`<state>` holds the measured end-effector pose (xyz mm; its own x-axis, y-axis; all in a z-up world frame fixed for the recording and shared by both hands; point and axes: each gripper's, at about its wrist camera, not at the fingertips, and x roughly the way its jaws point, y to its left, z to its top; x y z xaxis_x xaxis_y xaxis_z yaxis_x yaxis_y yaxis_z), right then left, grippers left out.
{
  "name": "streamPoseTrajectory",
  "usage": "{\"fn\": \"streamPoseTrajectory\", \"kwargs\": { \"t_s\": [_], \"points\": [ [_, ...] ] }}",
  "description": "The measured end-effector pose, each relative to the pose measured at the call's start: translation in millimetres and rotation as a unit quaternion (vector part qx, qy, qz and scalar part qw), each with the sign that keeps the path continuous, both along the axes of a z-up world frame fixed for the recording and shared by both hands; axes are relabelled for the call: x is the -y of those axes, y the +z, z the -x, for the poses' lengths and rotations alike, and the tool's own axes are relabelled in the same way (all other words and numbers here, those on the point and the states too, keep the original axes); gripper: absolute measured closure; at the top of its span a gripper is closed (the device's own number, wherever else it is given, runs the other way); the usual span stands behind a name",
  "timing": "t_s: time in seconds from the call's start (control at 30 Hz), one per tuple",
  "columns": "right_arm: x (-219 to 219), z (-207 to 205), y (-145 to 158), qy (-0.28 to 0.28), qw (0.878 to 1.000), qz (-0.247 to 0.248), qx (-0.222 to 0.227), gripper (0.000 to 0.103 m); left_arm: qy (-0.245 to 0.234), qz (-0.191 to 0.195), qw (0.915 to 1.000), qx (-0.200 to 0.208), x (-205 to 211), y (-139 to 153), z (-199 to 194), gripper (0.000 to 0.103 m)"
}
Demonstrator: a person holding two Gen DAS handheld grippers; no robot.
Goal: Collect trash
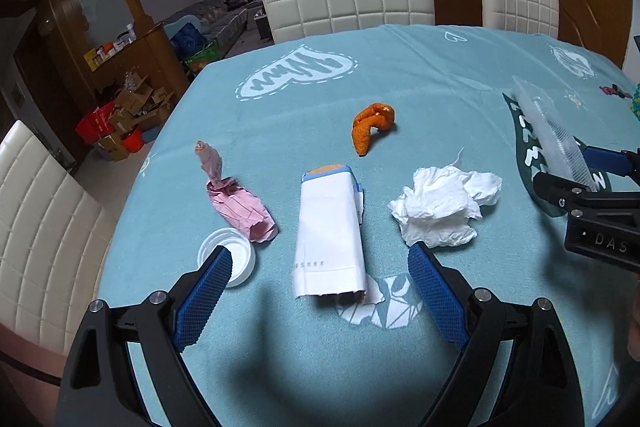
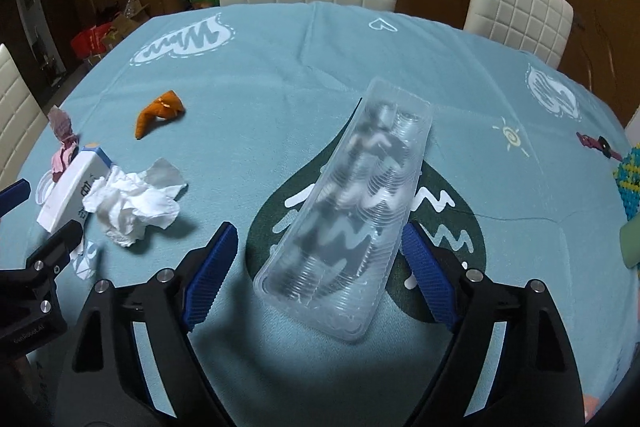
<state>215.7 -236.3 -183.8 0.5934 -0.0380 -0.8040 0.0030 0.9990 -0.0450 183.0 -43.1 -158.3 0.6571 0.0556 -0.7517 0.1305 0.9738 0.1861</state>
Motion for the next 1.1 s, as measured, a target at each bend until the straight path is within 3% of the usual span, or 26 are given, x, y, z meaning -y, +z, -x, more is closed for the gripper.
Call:
{"fn": "streamPoseTrajectory", "kwargs": {
  "t_s": [0.03,0.07,0.1,0.17,0.2,0.23,0.27,0.5,0.83,0.97,1.1],
  "points": [
    [-1.2,-0.8,-3.6,0.003,1.0,-0.004,-0.006,0.022,-0.002,0.004,1.0,-0.005,-0.2,-1.7,-0.8,0.019],
    [-2.1,-0.6,-6.4,0.006,1.0,-0.014,-0.009,0.035,-0.005,0.008,0.9999,-0.008,-0.7,-3.0,-1.7,0.026],
    [-3.1,0.6,-5.6,0.006,1.0,-0.02,-0.006,0.04,-0.009,0.008,0.9998,-0.013,-0.3,-4.5,-1.5,0.031],
    [-9.7,2.8,-2.7,0.013,1.0,-0.013,-0.004,0.062,-0.013,0.002,0.9997,-0.019,0.2,-6.7,-0.8,0.06],
    [-13.2,4.6,-1.1,0.017,1.0,-0.009,-0.001,0.067,-0.016,0.002,0.9996,-0.025,0.8,-8.4,-1.0,0.068],
    [-16.9,7.6,1.8,0.025,1.0,-0.014,0.004,0.08,-0.016,-0.001,0.9995,-0.029,0.8,-9.2,-0.3,0.069],
    [-20.2,10.4,4.2,0.03,0.999,-0.015,0.007,0.084,-0.017,-0.004,0.9995,-0.026,1.4,-8.3,0.8,0.07],
    [-45.2,27.1,20.9,0.063,0.997,-0.016,0.028,0.09,-0.029,-0.013,0.9994,0.016,0.2,11.1,23.1,0.072],
    [-84.7,63.4,58.1,0.126,0.988,-0.029,0.084,0.093,-0.004,0.005,0.9989,0.047,-37.5,38.5,45.0,0.072],
    [-98.7,64.9,57.5,0.135,0.988,-0.021,0.077,0.093,0.004,0.013,0.9987,0.049,-50.5,41.5,51.4,0.072],
    [-94.3,54.0,46.0,0.103,0.993,-0.019,0.052,0.091,0.009,0.011,0.9988,0.047,-55.8,39.3,53.1,0.07]
  ]
}}
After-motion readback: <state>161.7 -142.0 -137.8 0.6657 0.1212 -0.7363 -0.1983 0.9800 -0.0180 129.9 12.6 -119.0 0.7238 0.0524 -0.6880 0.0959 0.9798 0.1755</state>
